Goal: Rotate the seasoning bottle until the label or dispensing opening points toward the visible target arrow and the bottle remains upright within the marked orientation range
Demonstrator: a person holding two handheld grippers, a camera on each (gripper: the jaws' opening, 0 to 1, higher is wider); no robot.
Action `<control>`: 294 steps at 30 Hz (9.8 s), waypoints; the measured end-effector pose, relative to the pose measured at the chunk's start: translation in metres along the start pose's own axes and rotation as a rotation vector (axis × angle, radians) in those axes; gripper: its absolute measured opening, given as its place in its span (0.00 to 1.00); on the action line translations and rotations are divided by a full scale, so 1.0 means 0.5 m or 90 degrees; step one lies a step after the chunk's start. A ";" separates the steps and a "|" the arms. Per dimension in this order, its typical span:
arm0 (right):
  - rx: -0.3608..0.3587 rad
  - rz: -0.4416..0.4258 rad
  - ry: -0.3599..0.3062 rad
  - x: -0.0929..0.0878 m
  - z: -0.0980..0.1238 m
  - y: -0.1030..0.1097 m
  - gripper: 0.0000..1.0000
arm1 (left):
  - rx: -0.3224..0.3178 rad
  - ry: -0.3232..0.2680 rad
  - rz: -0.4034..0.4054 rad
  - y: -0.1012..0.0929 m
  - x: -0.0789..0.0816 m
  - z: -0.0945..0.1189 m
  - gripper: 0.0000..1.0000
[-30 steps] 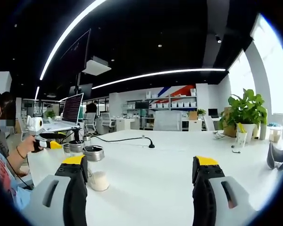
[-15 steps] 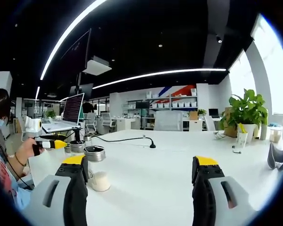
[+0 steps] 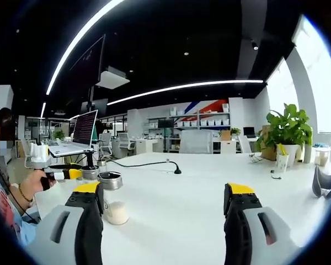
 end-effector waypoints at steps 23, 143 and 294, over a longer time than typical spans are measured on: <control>0.001 -0.003 0.005 -0.002 -0.002 -0.001 0.92 | -0.028 0.000 0.022 0.012 -0.011 -0.009 0.33; 0.001 -0.008 0.028 -0.017 -0.007 -0.007 0.89 | -0.423 0.043 0.002 0.107 0.003 0.000 0.60; 0.038 -0.010 0.052 -0.037 -0.023 0.013 0.89 | 0.098 -0.028 0.019 0.258 0.019 -0.145 0.53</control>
Point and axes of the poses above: the point that each gripper's makers call its tool centre point, and the gripper's own axes: z roughly backward along the fingers, y roughly to its left, x roughly out of its top, the point moved 8 cm from there along z, roughly backward along the fingers, and after that the axes turned 2 degrees about y, right-handed, at the moved point
